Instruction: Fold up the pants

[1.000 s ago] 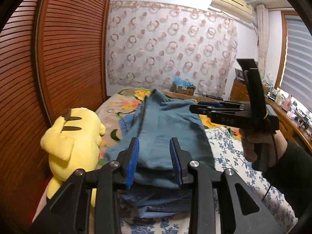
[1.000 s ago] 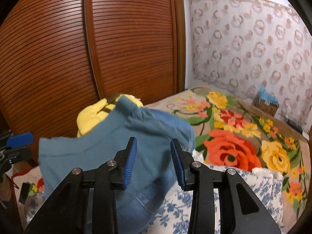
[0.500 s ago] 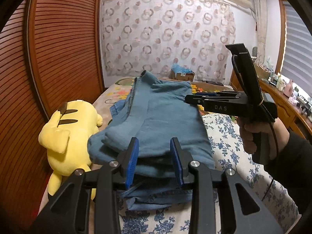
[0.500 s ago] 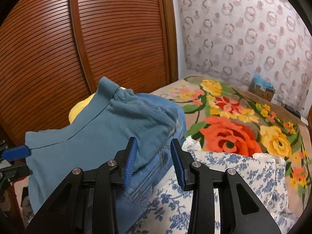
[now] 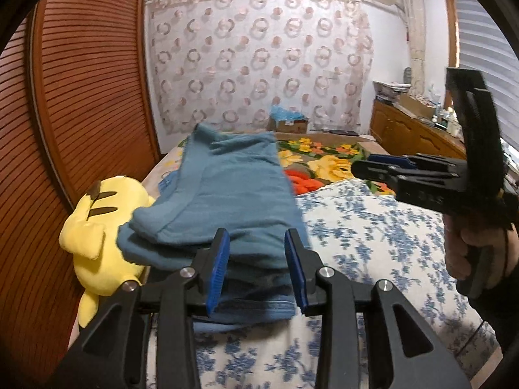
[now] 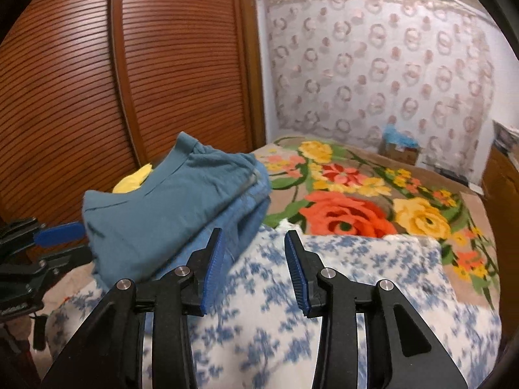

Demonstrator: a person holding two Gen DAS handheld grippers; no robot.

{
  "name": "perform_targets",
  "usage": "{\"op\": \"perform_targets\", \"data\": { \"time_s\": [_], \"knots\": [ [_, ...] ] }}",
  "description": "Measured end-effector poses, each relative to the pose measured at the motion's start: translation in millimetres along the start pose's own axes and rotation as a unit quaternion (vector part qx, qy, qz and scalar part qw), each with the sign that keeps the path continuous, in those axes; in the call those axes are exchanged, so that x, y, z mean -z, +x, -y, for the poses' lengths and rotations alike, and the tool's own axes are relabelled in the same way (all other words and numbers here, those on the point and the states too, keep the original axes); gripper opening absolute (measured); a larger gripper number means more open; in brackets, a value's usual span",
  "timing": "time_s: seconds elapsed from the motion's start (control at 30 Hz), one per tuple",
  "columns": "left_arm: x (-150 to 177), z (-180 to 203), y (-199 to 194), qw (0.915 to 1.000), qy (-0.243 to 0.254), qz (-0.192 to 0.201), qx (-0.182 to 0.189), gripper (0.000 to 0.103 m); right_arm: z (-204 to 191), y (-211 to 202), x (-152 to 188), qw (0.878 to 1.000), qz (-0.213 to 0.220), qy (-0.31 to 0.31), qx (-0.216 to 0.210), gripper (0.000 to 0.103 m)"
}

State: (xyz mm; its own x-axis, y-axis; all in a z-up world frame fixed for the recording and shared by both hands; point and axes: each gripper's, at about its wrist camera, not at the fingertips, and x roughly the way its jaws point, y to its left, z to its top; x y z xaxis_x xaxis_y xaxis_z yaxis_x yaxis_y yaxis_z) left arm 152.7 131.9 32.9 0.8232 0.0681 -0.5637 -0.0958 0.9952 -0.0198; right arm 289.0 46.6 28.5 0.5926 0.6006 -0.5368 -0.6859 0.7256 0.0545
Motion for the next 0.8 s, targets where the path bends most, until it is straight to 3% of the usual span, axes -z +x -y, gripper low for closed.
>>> {"op": "perform_targets", "data": {
  "time_s": [0.23, 0.63, 0.8],
  "knots": [
    [3, 29, -20, 0.9996, 0.012, 0.010, 0.023, 0.035, 2, -66, 25, 0.999, 0.022, 0.016, 0.037, 0.045],
    [15, 65, -53, 0.9989, 0.033, 0.028, 0.016, 0.043, 5, -141, 66, 0.994, 0.050, 0.053, 0.086, 0.050],
    [21, 77, -61, 0.9986, 0.038, 0.028, 0.024, 0.044, 7, -164, 85, 0.990, 0.052, 0.065, 0.117, 0.062]
  ]
}}
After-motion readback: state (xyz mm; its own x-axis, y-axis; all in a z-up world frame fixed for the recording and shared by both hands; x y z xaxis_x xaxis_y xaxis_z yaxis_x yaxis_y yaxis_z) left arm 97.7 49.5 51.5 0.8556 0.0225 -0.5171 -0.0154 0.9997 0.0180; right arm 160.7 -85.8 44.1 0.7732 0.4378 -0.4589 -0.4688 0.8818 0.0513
